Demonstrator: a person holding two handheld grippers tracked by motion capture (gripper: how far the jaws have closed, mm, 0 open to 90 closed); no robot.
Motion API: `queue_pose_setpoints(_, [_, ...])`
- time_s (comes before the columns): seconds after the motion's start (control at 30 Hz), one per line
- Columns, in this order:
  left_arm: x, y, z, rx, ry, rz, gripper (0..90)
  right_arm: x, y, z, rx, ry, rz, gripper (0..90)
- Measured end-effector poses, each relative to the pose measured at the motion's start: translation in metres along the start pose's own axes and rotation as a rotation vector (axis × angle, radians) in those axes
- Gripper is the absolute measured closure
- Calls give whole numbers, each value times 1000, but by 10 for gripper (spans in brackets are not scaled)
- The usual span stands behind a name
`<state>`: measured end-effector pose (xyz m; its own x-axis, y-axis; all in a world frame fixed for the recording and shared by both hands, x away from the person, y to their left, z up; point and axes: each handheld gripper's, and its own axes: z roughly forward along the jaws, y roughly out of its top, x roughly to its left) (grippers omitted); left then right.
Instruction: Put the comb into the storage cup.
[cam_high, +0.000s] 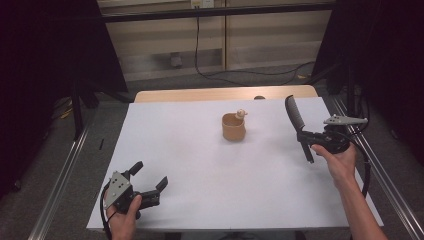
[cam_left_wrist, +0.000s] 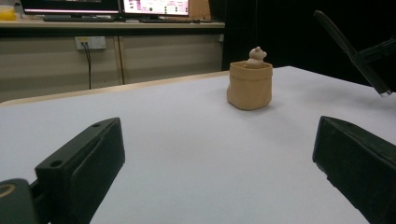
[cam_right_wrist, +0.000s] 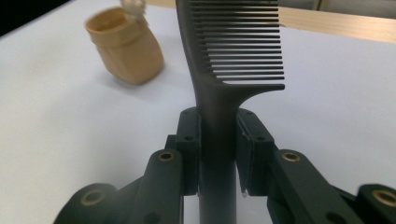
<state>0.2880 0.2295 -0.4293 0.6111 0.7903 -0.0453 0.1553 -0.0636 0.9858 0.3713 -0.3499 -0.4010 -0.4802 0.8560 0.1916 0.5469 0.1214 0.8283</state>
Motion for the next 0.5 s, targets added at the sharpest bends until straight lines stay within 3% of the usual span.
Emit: queue_pose_setpoints(0.5, [0,0,0,-4,-4,-3,26,14,8,-4,-136,43,-57,730])
